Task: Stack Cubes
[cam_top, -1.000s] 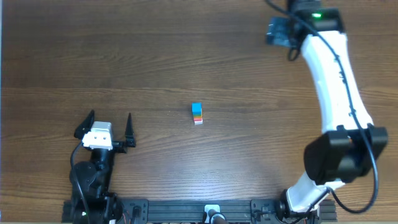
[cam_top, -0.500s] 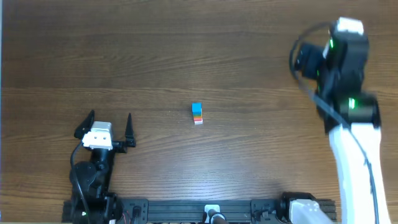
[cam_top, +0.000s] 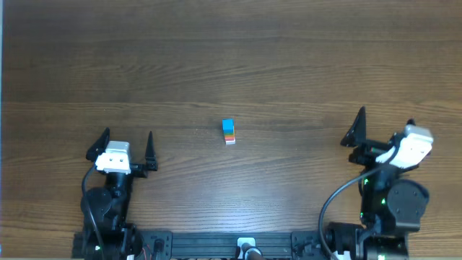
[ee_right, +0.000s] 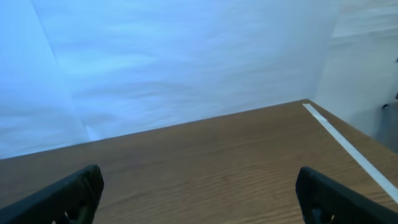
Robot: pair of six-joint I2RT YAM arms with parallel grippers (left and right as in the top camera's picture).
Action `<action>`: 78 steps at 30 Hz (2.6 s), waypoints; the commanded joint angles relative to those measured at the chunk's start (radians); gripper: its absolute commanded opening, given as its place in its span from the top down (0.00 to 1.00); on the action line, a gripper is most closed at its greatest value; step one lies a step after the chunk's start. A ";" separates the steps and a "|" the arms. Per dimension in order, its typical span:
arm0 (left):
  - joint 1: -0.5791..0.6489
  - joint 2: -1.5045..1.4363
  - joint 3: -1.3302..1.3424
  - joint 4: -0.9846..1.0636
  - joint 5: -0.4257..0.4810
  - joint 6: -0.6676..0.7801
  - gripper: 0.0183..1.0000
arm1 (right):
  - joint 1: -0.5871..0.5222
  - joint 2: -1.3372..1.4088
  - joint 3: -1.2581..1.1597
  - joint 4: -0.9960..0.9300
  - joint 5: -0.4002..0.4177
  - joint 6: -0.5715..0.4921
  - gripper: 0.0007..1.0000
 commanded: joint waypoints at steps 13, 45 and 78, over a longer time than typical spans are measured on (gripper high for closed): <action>0.005 -0.006 -0.004 -0.004 0.013 0.010 0.00 | 0.103 -0.251 -0.271 0.109 0.025 0.032 0.01; 0.005 -0.006 -0.004 -0.004 0.013 0.010 0.00 | 0.066 -0.251 -0.455 0.284 0.043 0.069 0.01; 0.005 -0.006 -0.004 -0.003 0.013 0.010 0.00 | 0.086 -0.250 -0.455 0.151 -0.025 -0.032 0.01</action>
